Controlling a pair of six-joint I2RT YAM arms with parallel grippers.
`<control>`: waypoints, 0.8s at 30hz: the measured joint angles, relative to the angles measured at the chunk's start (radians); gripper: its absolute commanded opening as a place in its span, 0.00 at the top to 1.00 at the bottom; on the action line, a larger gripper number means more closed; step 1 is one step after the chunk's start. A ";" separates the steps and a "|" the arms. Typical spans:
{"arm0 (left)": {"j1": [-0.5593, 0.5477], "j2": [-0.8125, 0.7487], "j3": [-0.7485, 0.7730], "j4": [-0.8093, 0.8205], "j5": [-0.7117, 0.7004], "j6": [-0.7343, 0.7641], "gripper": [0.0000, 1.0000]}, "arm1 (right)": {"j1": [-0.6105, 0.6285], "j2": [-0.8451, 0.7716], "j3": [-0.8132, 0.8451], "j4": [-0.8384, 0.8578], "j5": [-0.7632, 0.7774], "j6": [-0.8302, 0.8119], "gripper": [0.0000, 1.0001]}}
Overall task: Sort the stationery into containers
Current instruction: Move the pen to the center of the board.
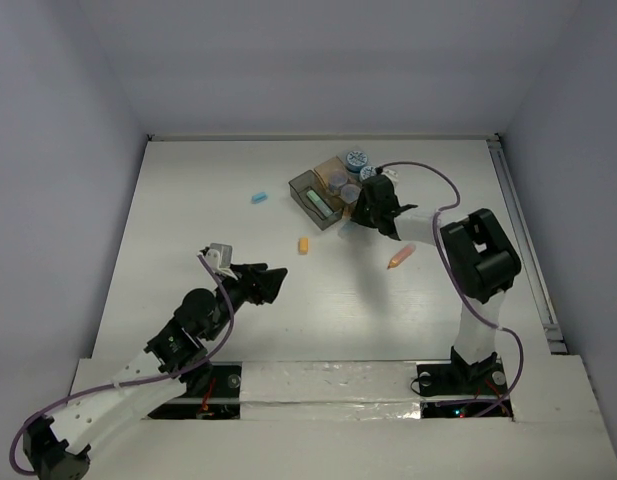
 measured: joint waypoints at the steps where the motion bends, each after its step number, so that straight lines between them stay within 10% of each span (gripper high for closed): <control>1: 0.000 0.006 0.000 0.003 0.002 0.000 0.40 | 0.000 -0.006 -0.011 0.005 -0.005 0.000 0.65; 11: 0.000 0.181 -0.006 0.086 0.079 -0.002 0.43 | 0.002 -0.174 -0.188 -0.033 -0.073 -0.064 0.71; 24: 0.000 0.322 0.026 0.083 0.042 -0.037 0.52 | 0.015 -0.364 -0.280 -0.156 -0.205 -0.164 0.42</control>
